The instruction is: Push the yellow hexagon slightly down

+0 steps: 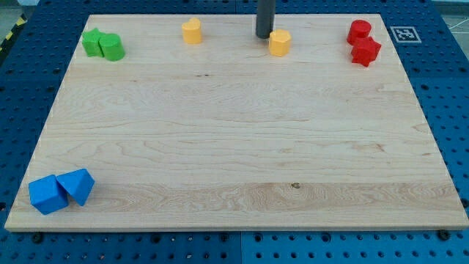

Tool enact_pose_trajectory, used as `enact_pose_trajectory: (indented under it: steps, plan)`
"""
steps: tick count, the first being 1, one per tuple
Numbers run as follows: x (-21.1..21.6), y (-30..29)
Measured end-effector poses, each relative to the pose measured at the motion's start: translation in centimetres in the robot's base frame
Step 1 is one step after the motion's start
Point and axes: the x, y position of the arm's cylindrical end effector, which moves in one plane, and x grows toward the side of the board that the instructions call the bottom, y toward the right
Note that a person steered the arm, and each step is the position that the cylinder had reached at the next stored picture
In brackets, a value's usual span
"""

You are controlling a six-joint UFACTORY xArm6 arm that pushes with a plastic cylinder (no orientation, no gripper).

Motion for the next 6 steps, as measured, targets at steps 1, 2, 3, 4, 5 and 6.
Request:
enact_pose_trajectory:
  steps: [1, 2, 3, 4, 5, 6]
  plan:
    - [0.0, 0.4]
    - [0.0, 3.1]
    - [0.6, 3.2]
    - [3.2, 3.5]
    - [6.5, 3.5]
    - [9.2, 3.5]
